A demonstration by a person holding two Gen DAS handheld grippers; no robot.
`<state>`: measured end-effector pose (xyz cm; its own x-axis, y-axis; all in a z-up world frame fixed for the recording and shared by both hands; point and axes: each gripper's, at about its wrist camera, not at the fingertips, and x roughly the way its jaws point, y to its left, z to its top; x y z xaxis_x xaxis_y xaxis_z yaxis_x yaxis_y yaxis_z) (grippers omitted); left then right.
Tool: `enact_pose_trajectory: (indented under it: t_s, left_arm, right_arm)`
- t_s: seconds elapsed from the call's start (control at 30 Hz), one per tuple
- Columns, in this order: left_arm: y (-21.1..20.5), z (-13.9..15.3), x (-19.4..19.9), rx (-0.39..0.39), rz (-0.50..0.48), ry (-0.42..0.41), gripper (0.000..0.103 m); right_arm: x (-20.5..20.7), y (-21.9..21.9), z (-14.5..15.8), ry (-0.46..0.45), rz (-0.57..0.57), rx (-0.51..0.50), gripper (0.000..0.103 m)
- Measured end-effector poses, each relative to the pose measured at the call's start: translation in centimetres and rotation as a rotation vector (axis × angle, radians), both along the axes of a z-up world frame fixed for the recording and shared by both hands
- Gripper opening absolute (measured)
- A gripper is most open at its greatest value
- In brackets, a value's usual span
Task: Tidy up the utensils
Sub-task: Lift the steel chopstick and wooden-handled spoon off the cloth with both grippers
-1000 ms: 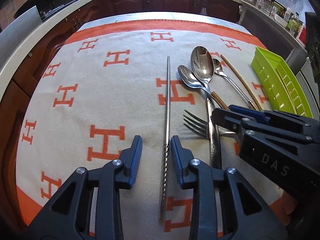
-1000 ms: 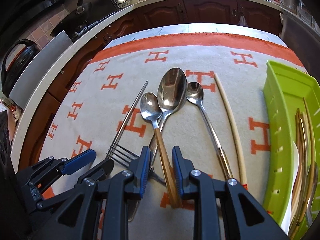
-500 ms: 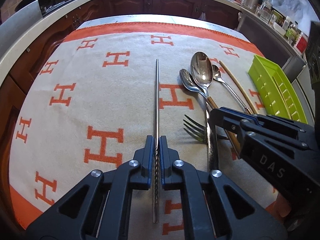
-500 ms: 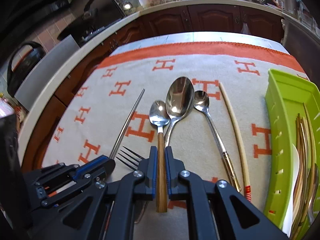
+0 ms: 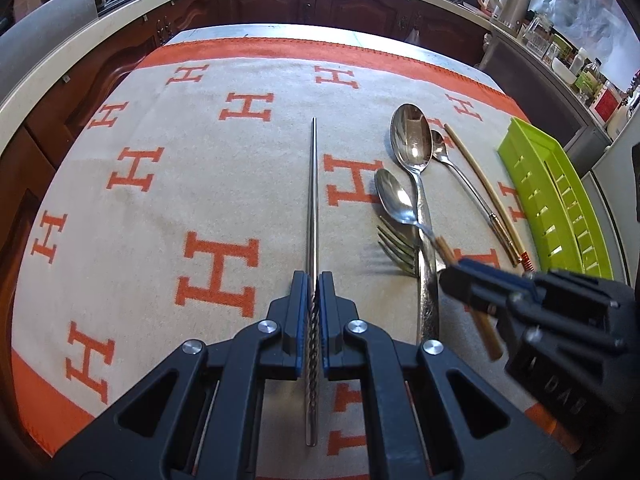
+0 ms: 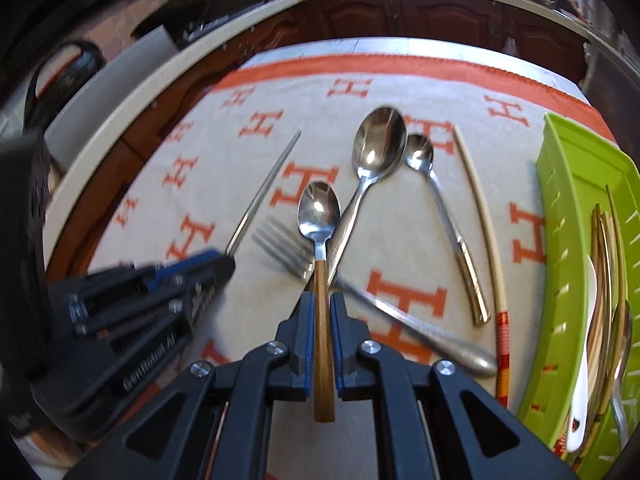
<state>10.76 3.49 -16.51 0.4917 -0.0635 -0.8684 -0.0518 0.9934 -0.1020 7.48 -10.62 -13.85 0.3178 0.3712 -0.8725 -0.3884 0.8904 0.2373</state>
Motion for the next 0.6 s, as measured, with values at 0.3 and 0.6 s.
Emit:
enact_pose_trajectory:
  t_s: [0.3, 0.6]
  left_arm:
    - [0.4, 0.0, -0.1, -0.017, 0.000, 0.010, 0.003]
    - [0.6, 0.1, 0.0, -0.029, -0.004, 0.012, 0.004]
  right_arm:
    - [-1.9, 0.3, 0.1, 0.056, 0.072, -0.036, 0.009]
    - [-0.2, 0.3, 0.4, 0.060, 0.015, -0.011, 0.009]
